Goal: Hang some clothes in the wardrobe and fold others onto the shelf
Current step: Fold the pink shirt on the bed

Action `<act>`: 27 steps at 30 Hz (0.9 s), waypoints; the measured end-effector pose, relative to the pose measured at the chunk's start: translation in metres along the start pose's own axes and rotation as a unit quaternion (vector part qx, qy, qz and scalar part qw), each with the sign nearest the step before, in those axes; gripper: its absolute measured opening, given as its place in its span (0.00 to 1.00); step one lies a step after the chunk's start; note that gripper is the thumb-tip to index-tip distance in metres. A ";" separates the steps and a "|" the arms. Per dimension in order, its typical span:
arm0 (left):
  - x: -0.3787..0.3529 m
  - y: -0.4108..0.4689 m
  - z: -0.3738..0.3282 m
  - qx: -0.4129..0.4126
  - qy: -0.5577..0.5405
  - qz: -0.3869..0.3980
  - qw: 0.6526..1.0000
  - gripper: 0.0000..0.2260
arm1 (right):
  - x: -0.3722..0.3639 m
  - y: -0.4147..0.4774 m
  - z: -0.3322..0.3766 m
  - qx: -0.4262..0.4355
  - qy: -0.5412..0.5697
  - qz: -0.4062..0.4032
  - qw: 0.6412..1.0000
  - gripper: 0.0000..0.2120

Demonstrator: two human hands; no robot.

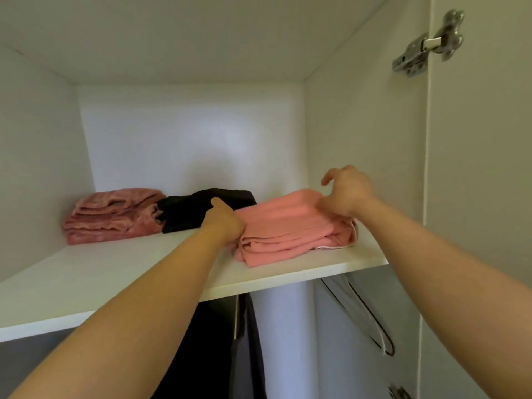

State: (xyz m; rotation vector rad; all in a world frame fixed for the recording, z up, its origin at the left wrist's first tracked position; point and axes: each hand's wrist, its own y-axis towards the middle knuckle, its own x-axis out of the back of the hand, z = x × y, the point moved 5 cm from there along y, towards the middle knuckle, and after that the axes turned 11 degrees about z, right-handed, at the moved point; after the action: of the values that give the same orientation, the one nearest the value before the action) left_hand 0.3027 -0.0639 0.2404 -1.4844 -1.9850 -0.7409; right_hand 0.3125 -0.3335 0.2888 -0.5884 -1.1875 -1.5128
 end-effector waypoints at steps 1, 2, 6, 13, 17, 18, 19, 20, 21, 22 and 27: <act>-0.011 0.002 0.001 -0.009 0.097 0.010 0.995 0.32 | -0.020 0.001 0.000 0.014 -0.104 0.047 0.993 0.17; -0.021 0.005 0.001 -0.033 0.167 0.026 0.985 0.32 | -0.039 0.002 -0.001 0.021 -0.166 0.083 0.982 0.15; -0.031 0.003 -0.013 -0.157 0.281 0.130 0.938 0.28 | -0.054 0.003 0.001 -0.011 -0.256 0.083 0.963 0.16; -0.031 -0.008 -0.013 -0.182 0.076 0.154 0.968 0.11 | -0.051 -0.032 0.059 0.062 -0.134 0.140 0.979 0.13; -0.044 -0.013 -0.028 -0.197 0.085 0.180 0.960 0.15 | -0.053 -0.031 0.042 -0.011 -0.211 0.204 0.956 0.16; -0.050 -0.013 -0.032 -0.201 0.071 0.200 0.956 0.17 | -0.048 -0.030 0.036 -0.016 -0.235 0.170 0.957 0.15; -0.056 -0.014 -0.037 -0.213 0.081 0.209 0.951 0.18 | -0.043 -0.030 0.031 -0.015 -0.258 0.118 0.959 0.15; -0.062 -0.014 -0.042 -0.229 0.119 0.211 0.943 0.20 | -0.039 -0.030 0.029 -0.001 -0.264 0.074 0.962 0.15; -0.068 -0.014 -0.047 -0.243 0.162 0.209 0.933 0.22 | -0.038 -0.031 0.028 0.026 -0.255 0.051 0.965 0.14; -0.074 -0.012 -0.051 -0.248 0.204 0.203 0.925 0.23 | -0.040 -0.033 0.029 0.051 -0.241 0.055 0.968 0.13; -0.076 0.002 -0.074 -0.334 0.306 0.092 0.887 0.18 | -0.043 -0.029 0.021 0.053 -0.190 0.182 0.963 0.11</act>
State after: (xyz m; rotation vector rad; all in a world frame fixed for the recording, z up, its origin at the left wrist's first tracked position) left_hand 0.3299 -0.1666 0.2388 -1.4924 -1.1297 -1.6759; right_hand 0.2939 -0.2981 0.2496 -0.9973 -1.3520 -1.0450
